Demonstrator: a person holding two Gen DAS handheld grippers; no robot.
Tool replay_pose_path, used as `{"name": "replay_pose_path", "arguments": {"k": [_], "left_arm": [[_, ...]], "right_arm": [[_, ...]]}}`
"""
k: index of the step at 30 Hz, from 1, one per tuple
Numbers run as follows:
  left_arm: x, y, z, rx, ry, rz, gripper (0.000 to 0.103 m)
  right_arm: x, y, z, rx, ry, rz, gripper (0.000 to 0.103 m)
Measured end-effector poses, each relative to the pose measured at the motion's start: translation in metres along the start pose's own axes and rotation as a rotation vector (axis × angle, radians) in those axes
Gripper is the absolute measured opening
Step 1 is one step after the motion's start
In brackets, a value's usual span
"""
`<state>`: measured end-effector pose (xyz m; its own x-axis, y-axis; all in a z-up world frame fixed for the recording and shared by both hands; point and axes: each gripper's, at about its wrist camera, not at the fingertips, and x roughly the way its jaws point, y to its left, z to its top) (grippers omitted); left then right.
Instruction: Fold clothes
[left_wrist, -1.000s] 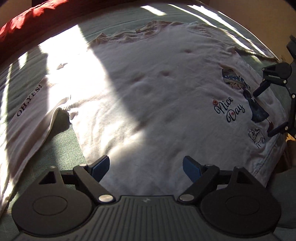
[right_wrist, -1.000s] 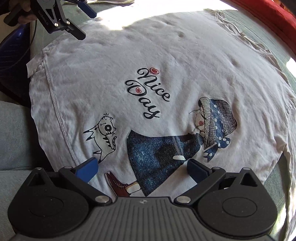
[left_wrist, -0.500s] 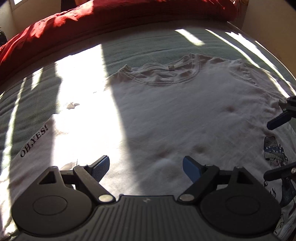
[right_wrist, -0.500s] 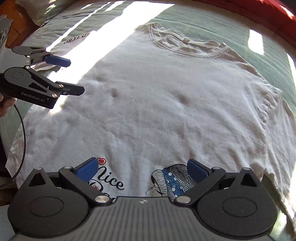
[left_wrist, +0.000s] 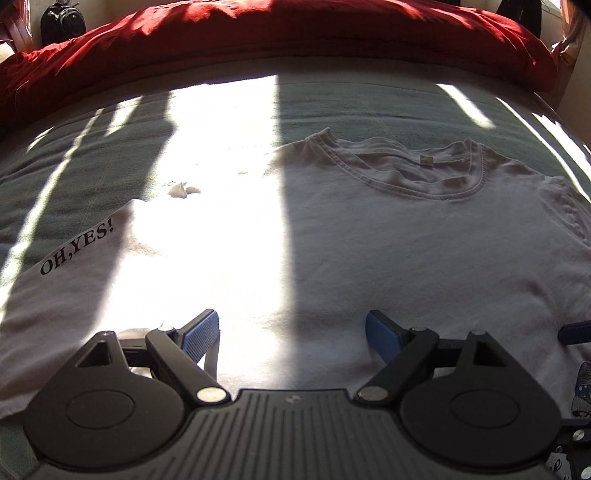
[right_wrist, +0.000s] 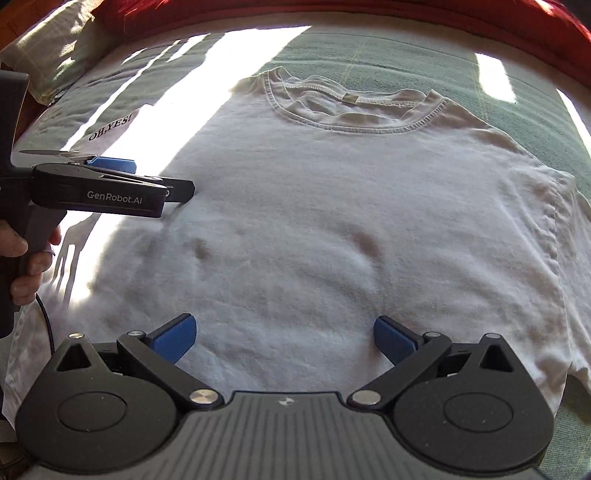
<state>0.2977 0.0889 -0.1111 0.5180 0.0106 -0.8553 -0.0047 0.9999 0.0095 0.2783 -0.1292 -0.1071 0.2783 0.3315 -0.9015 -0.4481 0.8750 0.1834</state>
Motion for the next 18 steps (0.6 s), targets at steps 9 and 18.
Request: {"name": "replay_pose_path", "arguments": {"k": [9,18], "left_arm": [[-0.009,0.024,0.0,-0.11,0.06,0.028,0.086],[0.002,-0.001,0.051,-0.104,0.02,-0.034,0.086]], "right_arm": [[-0.014,-0.004,-0.019,-0.012,0.009,-0.01,0.103],[-0.03,-0.047,0.018,0.084,-0.12,-0.084,0.103]]}}
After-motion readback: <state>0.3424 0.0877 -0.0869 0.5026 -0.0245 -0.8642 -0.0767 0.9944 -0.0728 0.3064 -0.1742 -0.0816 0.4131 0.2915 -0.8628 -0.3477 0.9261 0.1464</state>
